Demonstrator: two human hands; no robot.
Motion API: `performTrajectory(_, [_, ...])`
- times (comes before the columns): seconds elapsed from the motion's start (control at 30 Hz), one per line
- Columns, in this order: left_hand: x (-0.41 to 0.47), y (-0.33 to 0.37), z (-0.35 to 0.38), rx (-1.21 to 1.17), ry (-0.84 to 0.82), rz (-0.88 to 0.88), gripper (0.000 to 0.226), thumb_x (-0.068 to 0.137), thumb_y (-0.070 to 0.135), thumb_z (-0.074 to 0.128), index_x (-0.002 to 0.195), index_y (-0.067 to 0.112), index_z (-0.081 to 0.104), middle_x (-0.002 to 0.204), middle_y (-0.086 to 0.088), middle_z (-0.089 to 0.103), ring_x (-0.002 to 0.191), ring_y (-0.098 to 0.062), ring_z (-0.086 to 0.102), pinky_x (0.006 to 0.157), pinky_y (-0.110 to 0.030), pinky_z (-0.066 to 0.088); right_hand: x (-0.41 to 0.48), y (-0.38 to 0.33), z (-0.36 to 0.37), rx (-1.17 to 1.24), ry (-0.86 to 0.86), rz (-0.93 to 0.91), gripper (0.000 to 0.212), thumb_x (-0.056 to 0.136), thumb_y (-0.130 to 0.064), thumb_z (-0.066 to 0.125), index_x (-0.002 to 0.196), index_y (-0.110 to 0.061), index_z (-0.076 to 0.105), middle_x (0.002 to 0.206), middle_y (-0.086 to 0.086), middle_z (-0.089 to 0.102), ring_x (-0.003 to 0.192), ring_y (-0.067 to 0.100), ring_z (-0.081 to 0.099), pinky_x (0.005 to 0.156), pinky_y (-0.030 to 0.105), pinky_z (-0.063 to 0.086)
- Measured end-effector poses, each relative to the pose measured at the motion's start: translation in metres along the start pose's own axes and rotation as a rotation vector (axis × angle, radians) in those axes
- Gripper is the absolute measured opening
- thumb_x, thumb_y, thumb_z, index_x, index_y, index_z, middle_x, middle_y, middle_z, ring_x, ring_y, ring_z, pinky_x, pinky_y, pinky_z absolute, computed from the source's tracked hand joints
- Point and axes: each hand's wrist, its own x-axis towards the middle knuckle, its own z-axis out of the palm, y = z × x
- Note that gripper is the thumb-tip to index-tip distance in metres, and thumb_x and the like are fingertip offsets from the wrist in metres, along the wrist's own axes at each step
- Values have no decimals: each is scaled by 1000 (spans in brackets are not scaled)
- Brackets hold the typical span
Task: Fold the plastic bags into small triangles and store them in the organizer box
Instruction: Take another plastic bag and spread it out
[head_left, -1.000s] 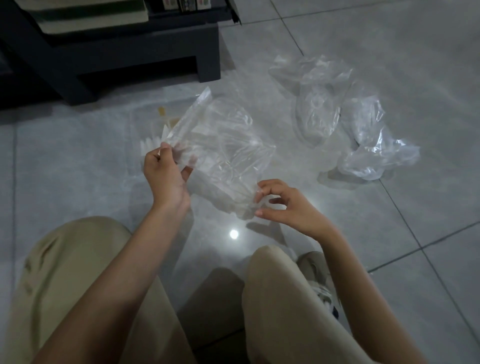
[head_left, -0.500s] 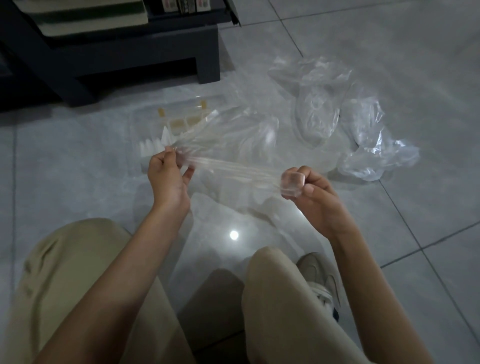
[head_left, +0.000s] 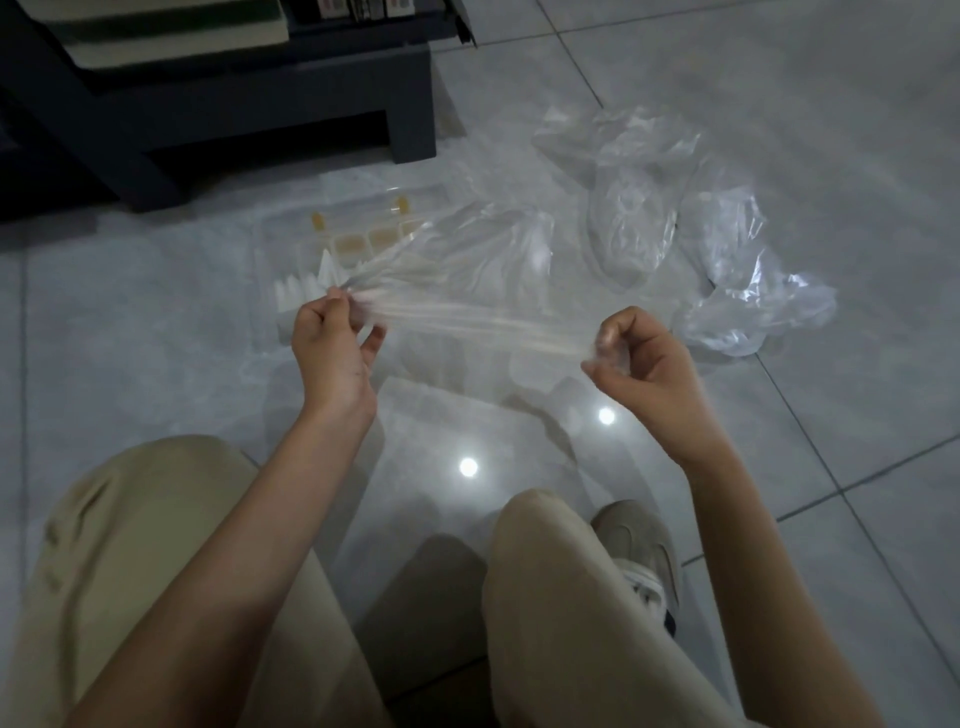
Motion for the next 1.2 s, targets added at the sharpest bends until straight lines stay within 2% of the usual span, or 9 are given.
performTrajectory(0.13, [-5, -2, 3, 22, 3, 36, 24, 103, 17, 44, 79, 18, 44, 79, 3, 51, 73, -4, 54, 61, -18, 51, 2, 0, 17, -89, 281, -125, 25, 84, -1, 57, 78, -22, 45, 70, -16, 44, 63, 5, 40, 64, 19, 37])
performTrajectory(0.27, [-7, 0, 4, 33, 11, 61, 24, 103, 18, 44, 79, 18, 44, 81, 3, 52, 74, -4, 55, 62, -18, 51, 0, -5, 23, -176, 326, -256, 29, 83, 0, 60, 78, -24, 44, 73, -10, 46, 66, 7, 43, 66, 20, 39])
performTrajectory(0.63, [1, 6, -1, 11, 19, 65, 25, 103, 19, 43, 78, 20, 43, 77, 6, 52, 68, -1, 54, 60, -17, 49, -5, -20, -15, -195, -290, -45, 20, 77, -22, 70, 86, -20, 53, 92, -9, 58, 88, 12, 58, 85, 23, 45])
performTrajectory(0.77, [1, 6, -2, 15, 6, 63, 26, 103, 19, 44, 77, 20, 43, 74, 6, 49, 65, -1, 53, 61, -17, 49, -8, -29, -20, -42, -403, -5, 17, 77, -18, 67, 87, -11, 55, 99, -2, 60, 97, 11, 59, 87, 22, 44])
performTrajectory(0.87, [-3, 5, -1, 39, -39, 71, 27, 103, 20, 44, 76, 20, 43, 75, 6, 48, 67, -1, 51, 62, -17, 49, -9, -32, -16, 146, -438, -21, 13, 76, -17, 68, 81, -23, 58, 98, -1, 60, 93, 12, 56, 81, 20, 43])
performTrajectory(0.93, [-7, 4, 0, 50, -64, 71, 27, 103, 21, 44, 76, 20, 43, 75, 5, 48, 67, -1, 51, 62, -16, 49, -8, -32, -12, 242, -447, -50, 20, 76, -29, 75, 81, -27, 56, 99, -3, 61, 92, 14, 54, 80, 23, 43])
performTrajectory(1.0, [-9, 4, 1, 39, -73, 68, 27, 103, 21, 45, 75, 20, 44, 74, 5, 47, 66, -2, 51, 63, -16, 49, -8, -30, -12, 299, -439, -44, 31, 75, -34, 78, 85, -23, 51, 102, -3, 60, 91, 15, 55, 81, 25, 44])
performTrajectory(1.07, [-10, 6, 1, 22, -74, 82, 27, 102, 20, 45, 76, 19, 44, 74, 5, 47, 65, -1, 50, 63, -17, 49, -7, -28, -13, 282, -375, -37, 38, 73, -23, 79, 85, -16, 43, 101, -2, 58, 88, 16, 56, 82, 26, 46])
performTrajectory(1.2, [-14, 11, 3, 38, -80, 178, 24, 102, 17, 46, 78, 19, 45, 80, 8, 53, 63, 4, 55, 65, -18, 50, -5, -24, -10, 205, -74, -57, 25, 77, -12, 62, 81, -13, 38, 90, -4, 57, 81, 14, 53, 79, 25, 46])
